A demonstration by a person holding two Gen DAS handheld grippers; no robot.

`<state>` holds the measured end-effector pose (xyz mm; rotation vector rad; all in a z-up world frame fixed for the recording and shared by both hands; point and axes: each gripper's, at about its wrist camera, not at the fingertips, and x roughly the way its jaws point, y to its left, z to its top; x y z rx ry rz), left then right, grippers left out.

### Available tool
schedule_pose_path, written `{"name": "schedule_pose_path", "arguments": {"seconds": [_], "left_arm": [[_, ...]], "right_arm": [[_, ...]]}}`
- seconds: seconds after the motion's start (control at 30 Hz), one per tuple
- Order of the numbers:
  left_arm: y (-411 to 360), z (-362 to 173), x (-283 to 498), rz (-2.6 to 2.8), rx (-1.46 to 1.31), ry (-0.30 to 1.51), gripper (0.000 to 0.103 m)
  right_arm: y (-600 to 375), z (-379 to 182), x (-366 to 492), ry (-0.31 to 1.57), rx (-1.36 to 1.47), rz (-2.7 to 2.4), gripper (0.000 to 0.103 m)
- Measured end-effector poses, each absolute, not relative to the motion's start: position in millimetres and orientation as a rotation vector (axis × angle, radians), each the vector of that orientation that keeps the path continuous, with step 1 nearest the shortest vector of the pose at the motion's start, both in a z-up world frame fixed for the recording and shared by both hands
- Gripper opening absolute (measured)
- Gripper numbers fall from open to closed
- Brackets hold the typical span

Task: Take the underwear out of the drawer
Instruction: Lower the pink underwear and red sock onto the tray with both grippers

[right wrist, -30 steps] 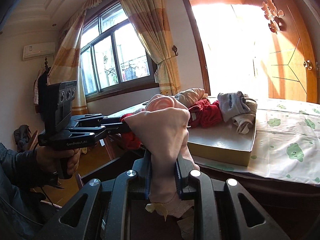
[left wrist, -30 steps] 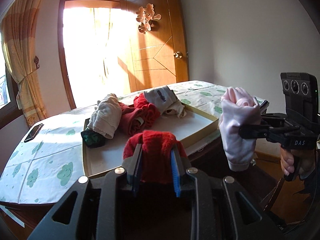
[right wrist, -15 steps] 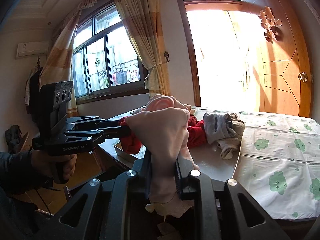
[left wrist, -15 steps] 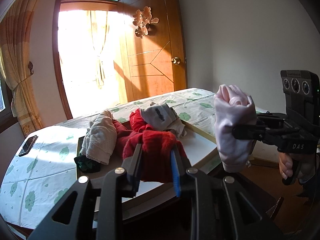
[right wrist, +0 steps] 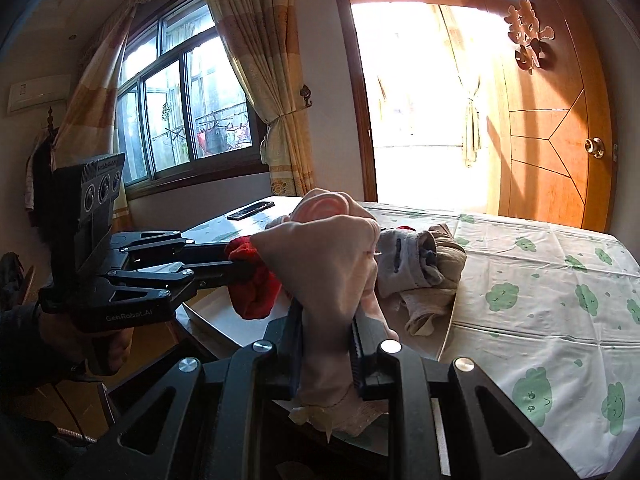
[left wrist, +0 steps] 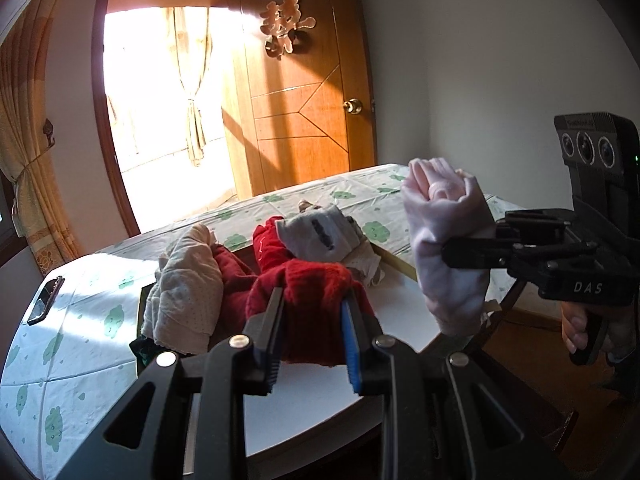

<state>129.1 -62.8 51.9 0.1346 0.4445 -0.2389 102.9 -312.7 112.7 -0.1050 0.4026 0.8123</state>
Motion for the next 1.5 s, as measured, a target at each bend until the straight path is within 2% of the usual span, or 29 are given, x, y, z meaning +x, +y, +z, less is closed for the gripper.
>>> {"name": "schedule_pose_path", "arguments": {"seconds": [0.77, 1.5], "left_arm": [[-72.6, 16.5, 182.5, -0.241, 0.075, 0.615, 0.024], [-78.6, 4.6, 195.2, -0.228, 0.076, 0.662, 0.024]], "right_arm": [[-288.9, 93.5, 172.2, 0.616, -0.158, 0.706, 0.022], [-281.2, 79.8, 188.7, 0.660, -0.173, 0.654, 0.022]]}}
